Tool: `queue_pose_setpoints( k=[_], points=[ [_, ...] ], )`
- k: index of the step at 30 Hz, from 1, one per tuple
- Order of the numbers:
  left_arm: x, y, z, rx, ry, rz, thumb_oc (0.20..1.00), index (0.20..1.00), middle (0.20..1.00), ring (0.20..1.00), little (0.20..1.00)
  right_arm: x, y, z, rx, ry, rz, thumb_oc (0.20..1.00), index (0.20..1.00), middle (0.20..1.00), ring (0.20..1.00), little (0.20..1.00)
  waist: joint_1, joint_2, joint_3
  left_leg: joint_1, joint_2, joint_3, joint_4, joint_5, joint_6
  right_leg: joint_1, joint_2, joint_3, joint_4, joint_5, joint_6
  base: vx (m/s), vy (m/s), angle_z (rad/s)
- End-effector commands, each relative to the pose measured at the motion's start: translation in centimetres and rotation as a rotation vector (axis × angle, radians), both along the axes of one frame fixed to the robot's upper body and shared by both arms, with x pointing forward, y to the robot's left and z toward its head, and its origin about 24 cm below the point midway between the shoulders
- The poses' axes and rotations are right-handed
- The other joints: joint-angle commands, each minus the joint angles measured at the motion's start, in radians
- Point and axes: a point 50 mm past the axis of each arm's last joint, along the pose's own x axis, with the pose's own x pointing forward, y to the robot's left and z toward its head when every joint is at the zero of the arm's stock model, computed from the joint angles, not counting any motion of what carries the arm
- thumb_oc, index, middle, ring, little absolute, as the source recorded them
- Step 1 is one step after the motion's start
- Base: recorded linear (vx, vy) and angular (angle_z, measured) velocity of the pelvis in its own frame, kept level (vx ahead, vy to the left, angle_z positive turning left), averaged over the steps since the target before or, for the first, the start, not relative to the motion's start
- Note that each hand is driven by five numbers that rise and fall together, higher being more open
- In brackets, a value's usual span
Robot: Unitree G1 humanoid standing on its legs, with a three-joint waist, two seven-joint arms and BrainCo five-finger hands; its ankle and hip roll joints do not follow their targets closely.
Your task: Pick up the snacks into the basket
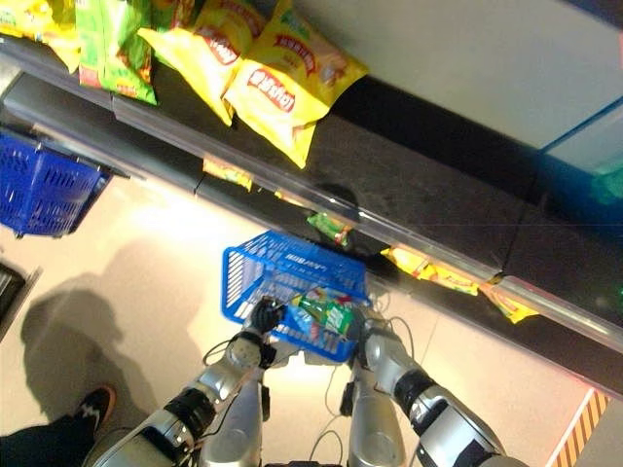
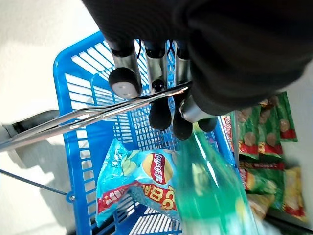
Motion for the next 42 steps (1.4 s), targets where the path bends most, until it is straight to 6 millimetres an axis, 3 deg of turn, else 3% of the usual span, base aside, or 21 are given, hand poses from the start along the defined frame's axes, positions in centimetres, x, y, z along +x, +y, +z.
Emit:
queue_pose_setpoints(
  k=[1,3,6,9,11,13,14,16,21,22,28,29,30,36,40,41,42],
  points=[
    [0.8,-4.9,3.6,-0.134,-0.162,-0.116,0.200,0.200,0.200,0.200,0.200,1.2,0.4,1.7,0.059,-0.080,-0.011,0.200,0.200,0.200,0.200,0.200,0.008,0.011,-0.016,-0.064,-0.042,-0.030,0.001,0.003,0.014,-0.037,-0.044,0.003,0.013,-0.001,0.090,-0.06,-0.006,0.04],
    [0.8,-6.8,5.1,-0.199,-0.198,-0.174,0.200,0.200,0.200,0.200,0.200,2.1,1.4,2.7,0.076,-0.113,-0.011,0.200,0.200,0.200,0.200,0.200,0.014,0.019,0.008,-0.086,-0.042,-0.031,0.001,0.011,0.012,-0.057,-0.050,0.002,0.013,0.006,0.090,-0.07,-0.009,0.03],
    [0.5,-8.7,7.7,-0.271,-0.275,-0.266,0.200,0.200,0.200,0.200,0.200,3.2,1.3,3.5,0.075,-0.127,-0.049,0.200,0.200,0.200,0.200,0.200,0.029,0.038,0.031,-0.108,-0.046,-0.033,0.001,0.015,0.012,-0.078,-0.056,-0.003,0.014,0.014,0.091,-0.05,0.000,0.04],
    [0.1,-9.5,8.9,-0.333,-0.302,-0.308,0.200,0.200,0.200,0.200,0.200,4.0,0.9,4.1,0.066,-0.136,-0.081,0.200,0.200,0.200,0.200,0.200,0.040,0.055,0.041,-0.122,-0.050,-0.036,0.001,0.019,0.012,-0.092,-0.060,-0.005,0.015,0.017,0.091,-0.05,0.016,0.09],
    [-0.6,-10.2,11.9,-0.454,-0.380,-0.374,0.200,0.200,0.200,0.200,0.200,5.1,0.3,5.2,0.083,-0.157,-0.138,0.200,0.200,0.200,0.200,0.200,0.060,0.080,0.041,-0.160,-0.055,-0.038,0.001,0.026,0.012,-0.127,-0.066,-0.010,0.015,0.025,0.092,-0.05,0.019,0.04],
    [-0.9,-10.4,12.9,-0.502,-0.400,-0.389,0.200,0.200,0.200,0.200,0.200,5.4,0.0,5.6,0.087,-0.168,-0.156,0.200,0.200,0.200,0.200,0.200,0.066,0.088,0.041,-0.172,-0.059,-0.039,0.001,0.027,0.012,-0.137,-0.068,-0.012,0.014,0.029,0.093,-0.04,0.014,0.02],
    [-1.5,-10.7,14.9,-0.579,-0.450,-0.437,0.200,0.200,0.200,0.200,0.200,6.1,-1.0,6.3,0.082,-0.186,-0.199,0.200,0.200,0.200,0.200,0.200,0.078,0.107,0.041,-0.200,-0.064,-0.041,0.001,0.031,0.012,-0.162,-0.074,-0.015,0.013,0.036,0.095,-0.05,0.019,0.02],
    [-2.2,-11.0,16.4,-0.653,-0.480,-0.481,0.200,0.200,0.200,0.200,0.200,6.8,-2.6,7.1,0.051,-0.207,-0.246,0.200,0.200,0.200,0.200,0.200,0.092,0.125,0.041,-0.228,-0.071,-0.045,0.001,0.035,0.012,-0.187,-0.079,-0.019,0.013,0.043,0.097,-0.05,0.027,0.07],
    [-3.4,-11.1,18.7,-0.788,-0.506,-0.534,0.200,0.200,0.200,0.200,0.200,7.6,-5.4,8.4,0.015,-0.232,-0.333,0.200,0.200,0.200,0.200,0.200,0.117,0.158,0.041,-0.278,-0.087,-0.047,0.001,0.041,0.017,-0.234,-0.091,-0.025,0.012,0.057,0.102,-0.03,0.032,0.12],
    [-4.0,-11.2,19.7,-0.833,-0.521,-0.562,0.200,0.200,0.200,0.200,0.200,7.7,-6.8,8.7,0.004,-0.243,-0.379,0.200,0.200,0.200,0.200,0.200,0.127,0.172,0.041,-0.302,-0.094,-0.050,0.001,0.044,0.019,-0.257,-0.095,-0.025,0.013,0.061,0.103,-0.02,0.019,0.07],
    [-5.1,-11.6,21.6,-0.906,-0.560,-0.618,0.200,0.200,0.200,0.200,0.200,7.9,-8.0,9.5,0.022,-0.285,-0.453,0.200,0.200,0.200,0.200,0.200,0.144,0.200,0.041,-0.356,-0.109,-0.055,0.001,0.049,0.022,-0.307,-0.105,-0.032,0.011,0.071,0.108,-0.03,0.038,0.09],
    [-5.1,-11.7,21.5,-0.912,-0.549,-0.616,0.200,0.200,0.200,0.200,0.200,7.8,-8.0,9.4,0.026,-0.287,-0.458,0.247,0.247,0.247,0.247,0.247,0.144,0.202,0.041,-0.361,-0.112,-0.056,0.001,0.050,0.022,-0.311,-0.107,-0.034,0.011,0.073,0.109,-0.01,0.022,0.05],
    [-5.0,-11.8,21.4,-0.914,-0.537,-0.613,0.200,0.200,0.200,0.200,0.200,7.7,-7.9,9.1,0.050,-0.275,-0.470,1.000,1.000,1.000,1.000,1.000,0.144,0.202,0.041,-0.361,-0.113,-0.055,0.001,0.049,0.022,-0.311,-0.108,-0.035,0.011,0.074,0.111,0.00,0.018,0.04],
    [-4.1,-11.7,20.4,-0.911,-0.491,-0.547,0.200,0.200,0.200,0.200,0.200,6.9,-6.3,7.3,0.074,-0.209,-0.434,1.000,1.000,1.000,1.000,1.000,0.136,0.189,0.041,-0.331,-0.114,-0.053,0.001,0.041,0.024,-0.278,-0.110,-0.038,0.009,0.069,0.111,0.00,0.006,0.03],
    [-1.7,-10.2,18.0,-0.784,-0.463,-0.400,0.200,0.200,0.200,0.200,0.200,4.6,-5.5,3.6,0.151,-0.094,-0.457,1.000,1.000,1.000,1.000,1.000,0.115,0.162,0.041,-0.255,-0.106,-0.049,0.001,0.025,0.025,-0.200,-0.109,-0.037,0.009,0.051,0.109,0.03,0.007,0.01],
    [-0.6,-9.2,16.3,-0.721,-0.432,-0.325,0.200,0.200,0.200,0.200,0.200,3.5,-5.6,2.2,0.196,-0.051,-0.498,1.000,1.000,1.000,1.000,1.000,0.105,0.152,0.041,-0.214,-0.103,-0.048,0.001,0.016,0.027,-0.162,-0.107,-0.037,0.011,0.043,0.108,0.05,0.001,0.02],
    [-0.6,-9.2,16.3,-0.721,-0.430,-0.324,0.200,0.200,0.200,0.200,0.200,3.5,-5.6,2.1,0.196,-0.049,-0.498,1.000,1.000,1.000,1.000,1.000,0.104,0.152,0.041,-0.211,-0.104,-0.048,0.001,0.015,0.027,-0.159,-0.107,-0.038,0.010,0.042,0.108,0.06,-0.001,0.02]
  ],
)
